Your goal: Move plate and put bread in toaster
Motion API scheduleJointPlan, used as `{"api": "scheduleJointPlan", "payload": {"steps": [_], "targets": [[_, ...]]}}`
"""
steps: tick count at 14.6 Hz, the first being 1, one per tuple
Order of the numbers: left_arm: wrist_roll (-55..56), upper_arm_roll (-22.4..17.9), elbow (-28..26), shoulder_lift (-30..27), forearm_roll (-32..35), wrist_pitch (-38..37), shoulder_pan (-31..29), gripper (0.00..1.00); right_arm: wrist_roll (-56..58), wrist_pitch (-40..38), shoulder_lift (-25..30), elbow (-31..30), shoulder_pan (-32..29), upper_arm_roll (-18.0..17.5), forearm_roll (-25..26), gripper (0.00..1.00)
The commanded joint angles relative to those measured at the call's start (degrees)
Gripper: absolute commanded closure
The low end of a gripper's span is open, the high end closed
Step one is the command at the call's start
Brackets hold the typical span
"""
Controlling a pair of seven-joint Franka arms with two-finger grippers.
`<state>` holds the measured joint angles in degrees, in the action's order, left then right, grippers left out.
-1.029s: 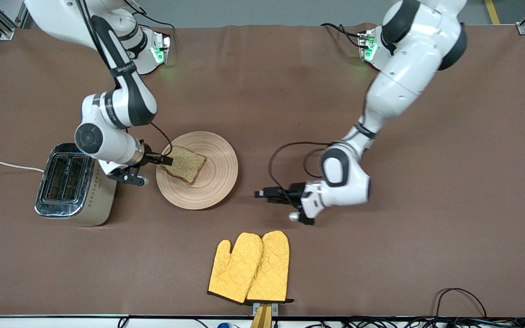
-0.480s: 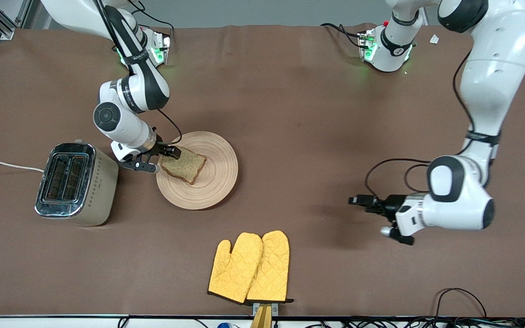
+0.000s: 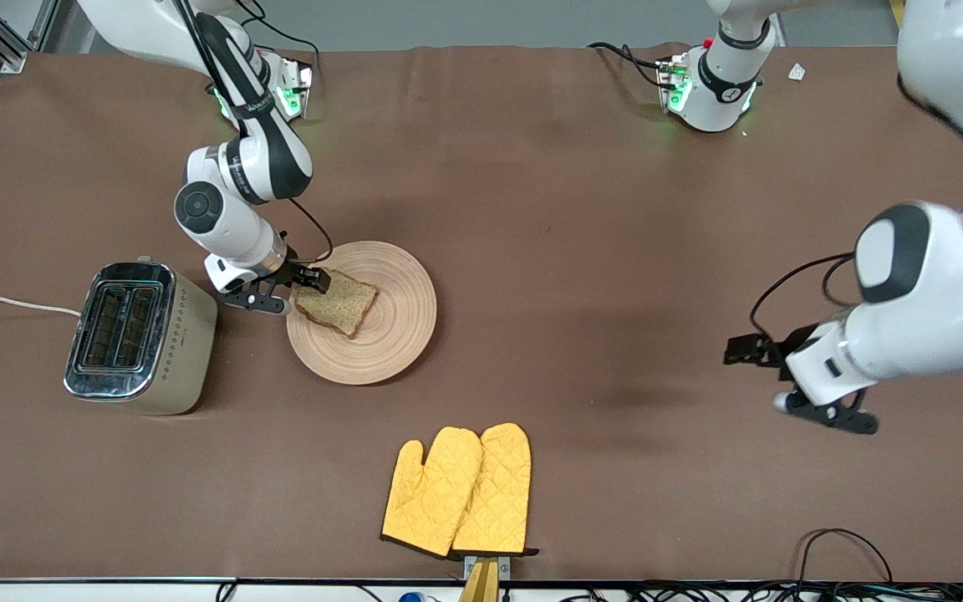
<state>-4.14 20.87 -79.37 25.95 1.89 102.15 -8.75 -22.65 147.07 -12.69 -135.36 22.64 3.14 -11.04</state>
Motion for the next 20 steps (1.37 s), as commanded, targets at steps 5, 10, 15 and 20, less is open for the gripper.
{"api": "scheduleJointPlan", "payload": {"steps": [5,10,15,20], "targets": [[-2.62,-0.04,-2.81,-15.47,1.80,-8.80,-6.37,0.00,0.59,5.33,2.23,-4.82,2.23,0.38,-1.00,0.47],[-1.93,-0.39,-3.51,-22.51,1.80,-13.63,-5.50,0.00,1.03,5.24,2.05,-4.82,1.71,0.38,-1.00,0.47],[-1.83,-8.90,-3.95,-24.63,1.80,-15.31,3.29,0.00,1.56,6.47,1.88,-4.91,1.79,0.38,-1.00,0.47],[0.35,-14.89,-3.86,-25.16,1.80,-17.42,9.27,0.00,1.64,8.48,1.79,-6.05,1.71,0.38,-1.00,0.47]]}}
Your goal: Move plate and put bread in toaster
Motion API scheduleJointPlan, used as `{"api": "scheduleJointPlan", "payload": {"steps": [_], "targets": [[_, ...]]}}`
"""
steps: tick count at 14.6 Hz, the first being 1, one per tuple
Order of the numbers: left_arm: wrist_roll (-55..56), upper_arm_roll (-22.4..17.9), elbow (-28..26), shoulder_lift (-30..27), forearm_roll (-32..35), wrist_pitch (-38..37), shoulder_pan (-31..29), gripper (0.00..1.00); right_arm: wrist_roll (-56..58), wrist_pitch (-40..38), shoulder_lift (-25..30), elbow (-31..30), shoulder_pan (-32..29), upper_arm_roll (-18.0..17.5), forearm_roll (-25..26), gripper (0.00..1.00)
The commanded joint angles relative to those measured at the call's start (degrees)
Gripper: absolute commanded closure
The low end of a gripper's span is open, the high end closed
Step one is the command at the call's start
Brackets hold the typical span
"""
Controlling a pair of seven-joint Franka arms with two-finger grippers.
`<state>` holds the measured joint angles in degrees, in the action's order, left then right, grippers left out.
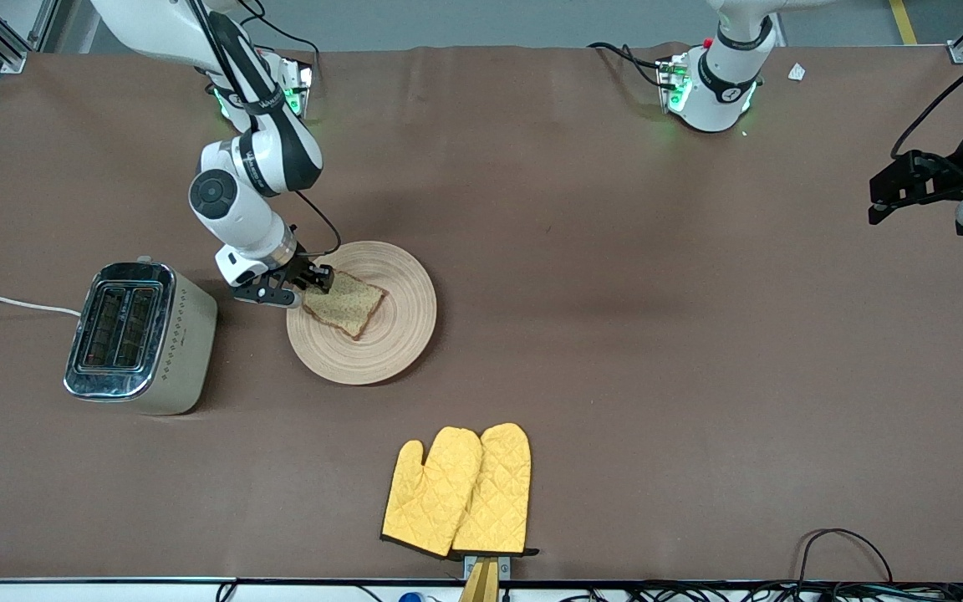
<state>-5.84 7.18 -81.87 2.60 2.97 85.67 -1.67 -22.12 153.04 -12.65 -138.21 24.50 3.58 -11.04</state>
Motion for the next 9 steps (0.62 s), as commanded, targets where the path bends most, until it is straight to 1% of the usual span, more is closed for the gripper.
{"api": "scheduleJointPlan", "payload": {"steps": [1,3,5,6,7,9], "targets": [[4.41,-1.20,-1.36,-1.81,0.63,-1.12,2.20,0.00,1.20,3.83,1.75,-3.81,-0.07,-0.06,-1.00,0.47],[9.95,-0.68,-1.19,-1.46,0.54,-2.69,1.93,0.00,1.38,4.28,1.75,-4.08,-0.07,-0.06,-0.91,0.47],[10.77,-0.59,-0.75,-1.02,0.37,-2.88,1.76,0.00,1.73,4.37,1.75,-4.17,0.02,-0.06,-1.00,0.47],[10.33,-0.59,-0.75,-1.02,0.02,-2.79,1.67,0.00,1.73,4.37,1.75,-4.17,0.02,-0.06,-1.00,0.49],[9.98,-0.59,-0.75,-1.02,-0.07,-2.79,1.49,0.00,1.73,4.37,1.75,-4.08,0.10,-0.06,-1.00,0.54],[9.80,-0.59,-0.75,-1.02,-1.12,-2.26,1.49,0.00,1.73,4.46,1.67,-4.17,0.19,-0.06,-1.00,0.69]]}}
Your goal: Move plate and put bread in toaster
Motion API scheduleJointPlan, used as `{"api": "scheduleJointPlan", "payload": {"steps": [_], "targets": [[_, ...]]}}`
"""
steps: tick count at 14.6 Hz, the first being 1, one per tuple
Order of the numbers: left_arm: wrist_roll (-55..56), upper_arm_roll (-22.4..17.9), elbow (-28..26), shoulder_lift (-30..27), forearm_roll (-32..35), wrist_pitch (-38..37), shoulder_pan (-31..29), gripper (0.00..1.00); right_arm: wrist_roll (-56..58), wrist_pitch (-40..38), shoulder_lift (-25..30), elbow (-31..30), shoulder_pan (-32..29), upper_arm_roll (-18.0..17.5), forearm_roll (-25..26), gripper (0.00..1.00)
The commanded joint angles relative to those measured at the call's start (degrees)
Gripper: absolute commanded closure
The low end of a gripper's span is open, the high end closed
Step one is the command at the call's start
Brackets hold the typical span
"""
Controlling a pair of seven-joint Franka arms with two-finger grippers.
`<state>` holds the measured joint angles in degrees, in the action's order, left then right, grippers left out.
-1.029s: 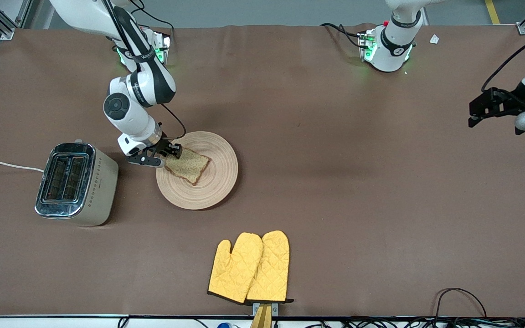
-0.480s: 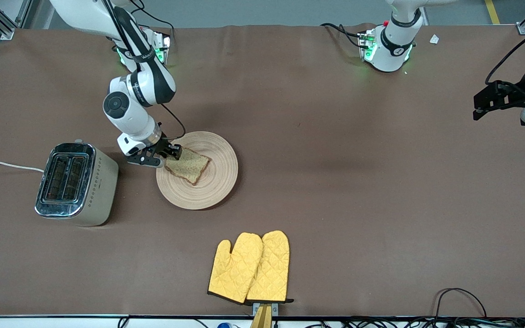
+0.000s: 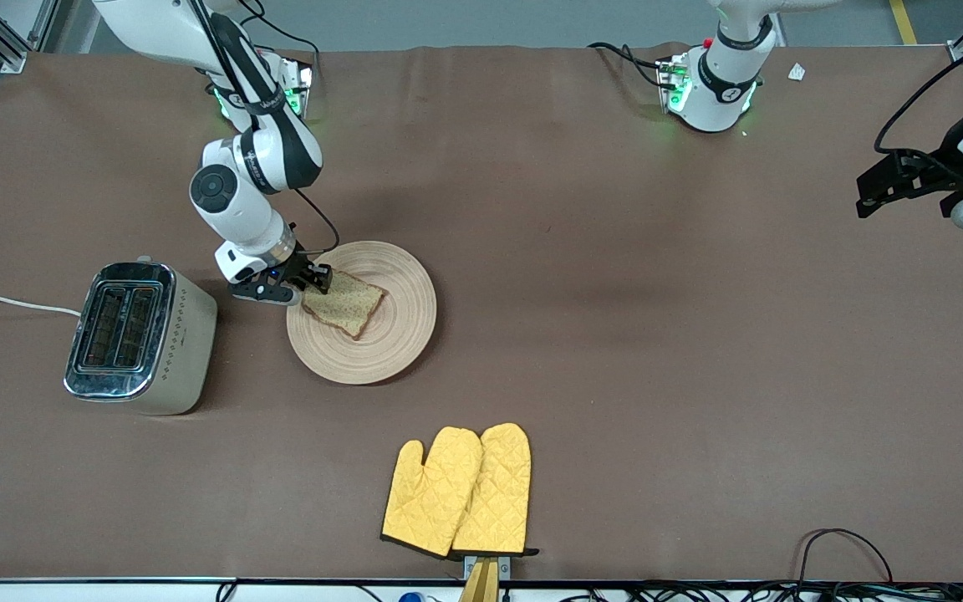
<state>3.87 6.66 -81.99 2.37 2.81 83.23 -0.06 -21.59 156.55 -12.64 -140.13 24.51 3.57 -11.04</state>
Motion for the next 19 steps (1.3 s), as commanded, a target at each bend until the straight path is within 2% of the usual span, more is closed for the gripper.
{"api": "scheduleJointPlan", "payload": {"steps": [1,3,4,8,10,13,14,15,16,18,19], "targets": [[0.09,0.02,-0.63,-0.79,-1.48,0.26,-0.11,0.00,1.20,0.95,1.66,-2.25,0.28,-0.06,-1.00,0.77],[0.26,-0.06,-0.71,-0.96,-2.72,0.17,-0.03,0.00,1.28,1.04,1.66,-2.25,0.45,-0.06,-0.92,0.95],[0.26,-0.06,-0.71,-0.96,-2.72,0.26,-0.11,0.00,1.54,1.04,1.66,-2.17,0.54,-0.06,-0.91,0.99],[1.48,-0.06,-1.15,-1.05,-2.90,3.68,-0.03,0.00,1.64,0.52,1.66,-2.17,0.11,-0.06,-0.92,0.99],[1.58,-0.06,-1.50,-1.05,-2.98,4.39,-0.38,0.00,1.46,-2.19,2.27,-0.51,0.28,-0.06,-0.91,0.99],[1.76,-0.06,-2.12,-1.23,-3.25,4.48,-0.55,0.00,1.63,-20.53,6.39,8.09,-0.24,0.90,1.79,0.99],[1.32,-0.06,-2.03,-1.23,-3.33,4.39,-0.55,0.00,1.29,-28.06,7.10,13.34,-0.94,1.69,6.77,0.99],[1.23,-0.06,-2.03,-1.23,-3.34,4.39,-0.47,0.00,0.24,-39.01,6.76,21.13,-1.65,1.96,12.04,0.99],[1.23,-0.06,-2.03,-1.23,-3.34,4.31,-0.47,0.00,-0.12,-46.61,6.58,27.13,-2.35,1.96,14.53,0.99],[0.79,-0.06,-1.95,-1.23,-3.34,4.30,-0.55,0.00,1.02,-56.56,6.49,35.85,-2.36,1.88,18.74,0.99],[0.79,-0.06,-1.95,-1.23,-3.34,4.30,-0.47,0.00,1.89,-61.40,6.23,39.28,-1.83,1.70,24.95,0.99]]}}
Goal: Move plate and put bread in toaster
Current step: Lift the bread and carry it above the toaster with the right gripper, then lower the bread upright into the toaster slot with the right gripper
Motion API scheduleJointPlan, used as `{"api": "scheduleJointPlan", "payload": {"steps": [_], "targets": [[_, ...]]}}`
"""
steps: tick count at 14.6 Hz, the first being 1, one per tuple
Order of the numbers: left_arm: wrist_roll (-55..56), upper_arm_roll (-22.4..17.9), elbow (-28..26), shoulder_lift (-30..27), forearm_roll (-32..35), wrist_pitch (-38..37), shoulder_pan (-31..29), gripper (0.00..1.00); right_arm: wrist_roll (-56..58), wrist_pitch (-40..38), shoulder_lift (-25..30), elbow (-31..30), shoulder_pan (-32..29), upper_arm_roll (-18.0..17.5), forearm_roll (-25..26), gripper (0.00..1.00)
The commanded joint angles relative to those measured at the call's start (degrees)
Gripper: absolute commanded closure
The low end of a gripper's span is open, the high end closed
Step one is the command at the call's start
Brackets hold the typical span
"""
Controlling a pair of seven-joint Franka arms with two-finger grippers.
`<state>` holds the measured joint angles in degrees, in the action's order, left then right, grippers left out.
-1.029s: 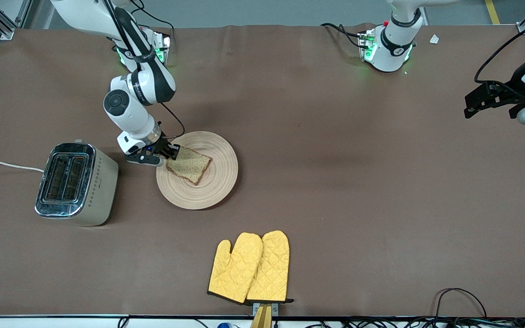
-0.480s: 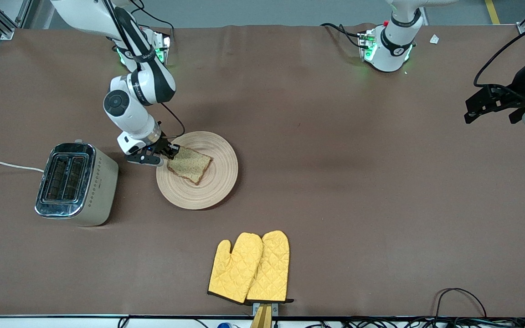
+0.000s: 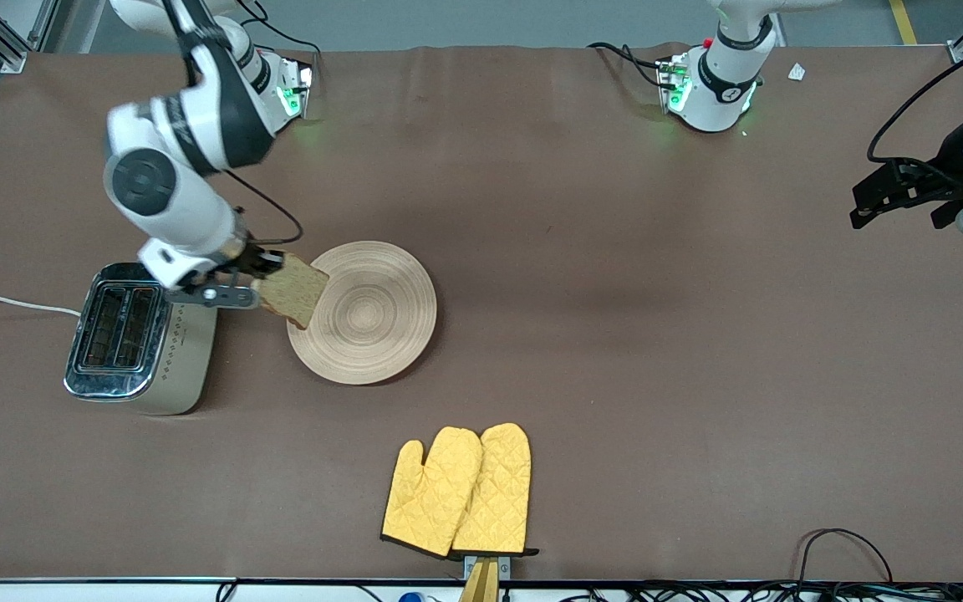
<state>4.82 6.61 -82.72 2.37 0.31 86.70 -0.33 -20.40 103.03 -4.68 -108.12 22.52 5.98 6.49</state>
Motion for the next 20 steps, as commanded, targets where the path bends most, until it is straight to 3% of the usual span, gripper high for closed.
{"api": "scheduleJointPlan", "payload": {"steps": [1,5,11,20], "targets": [[-0.16,-0.02,-1.21,-1.23,-0.83,0.84,-0.20,0.00,2.28,-10.97,-1.91,9.48,0.33,-0.71,12.27,0.99],[-0.25,-0.02,-1.21,-1.23,-0.83,0.75,-0.29,0.00,10.29,-15.05,-4.62,11.79,-1.25,-0.45,25.82,0.99],[-0.16,-0.02,-1.21,-1.23,-0.83,0.66,-0.20,0.00,10.64,-13.39,-10.34,12.14,-5.28,-0.53,38.14,0.99],[-0.16,-0.02,-1.30,-1.23,-0.83,0.58,-0.20,0.00,11.78,-7.67,-14.65,13.54,-7.05,-0.53,38.86,0.99]]}}
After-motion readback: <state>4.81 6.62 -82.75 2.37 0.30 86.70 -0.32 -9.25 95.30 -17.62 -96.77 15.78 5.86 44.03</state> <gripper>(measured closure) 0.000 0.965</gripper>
